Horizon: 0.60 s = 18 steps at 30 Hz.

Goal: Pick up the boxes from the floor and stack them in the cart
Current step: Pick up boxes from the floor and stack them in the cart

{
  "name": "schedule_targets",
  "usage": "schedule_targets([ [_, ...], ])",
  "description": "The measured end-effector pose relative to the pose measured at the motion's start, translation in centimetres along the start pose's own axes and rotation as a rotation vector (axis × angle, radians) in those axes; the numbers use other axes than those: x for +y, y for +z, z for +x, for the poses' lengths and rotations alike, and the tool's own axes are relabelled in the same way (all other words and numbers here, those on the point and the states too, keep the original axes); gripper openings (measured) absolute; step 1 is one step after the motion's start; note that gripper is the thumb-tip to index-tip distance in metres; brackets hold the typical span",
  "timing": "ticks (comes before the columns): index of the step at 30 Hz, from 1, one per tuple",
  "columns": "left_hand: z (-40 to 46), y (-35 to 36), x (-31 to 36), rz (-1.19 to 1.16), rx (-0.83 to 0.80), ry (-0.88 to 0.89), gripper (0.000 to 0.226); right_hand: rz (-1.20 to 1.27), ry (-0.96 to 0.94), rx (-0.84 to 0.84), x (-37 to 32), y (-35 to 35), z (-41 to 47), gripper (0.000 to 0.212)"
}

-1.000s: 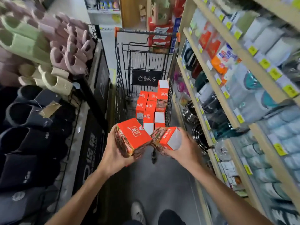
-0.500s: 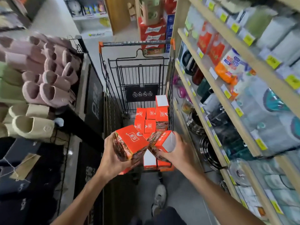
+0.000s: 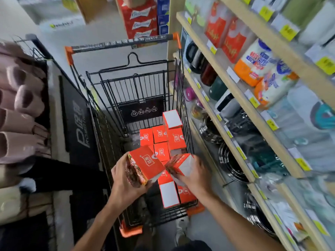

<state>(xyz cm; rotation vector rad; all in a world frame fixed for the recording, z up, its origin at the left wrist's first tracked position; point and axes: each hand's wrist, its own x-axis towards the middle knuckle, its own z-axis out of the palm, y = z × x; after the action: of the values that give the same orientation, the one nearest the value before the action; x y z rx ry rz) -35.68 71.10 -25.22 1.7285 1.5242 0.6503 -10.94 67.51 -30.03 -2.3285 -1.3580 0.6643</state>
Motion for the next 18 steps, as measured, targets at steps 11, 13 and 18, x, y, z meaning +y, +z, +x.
schedule_targets([
  [11, 7.9, -0.3, -6.4, -0.131, -0.275, 0.057, 0.120, -0.104, 0.407, 0.056, -0.7, 8.1, 4.4, 0.102],
  [13, 8.4, -0.5, -7.3, -0.132, -0.298, 0.064, 0.120, -0.115, 0.459, 0.090, -0.8, 9.3, 4.9, 0.102],
  [18, 9.1, -1.5, -8.8, -0.152, -0.330, 0.064, 0.122, -0.084, 0.583, 0.101, -2.0, 11.4, 6.6, 0.115],
])
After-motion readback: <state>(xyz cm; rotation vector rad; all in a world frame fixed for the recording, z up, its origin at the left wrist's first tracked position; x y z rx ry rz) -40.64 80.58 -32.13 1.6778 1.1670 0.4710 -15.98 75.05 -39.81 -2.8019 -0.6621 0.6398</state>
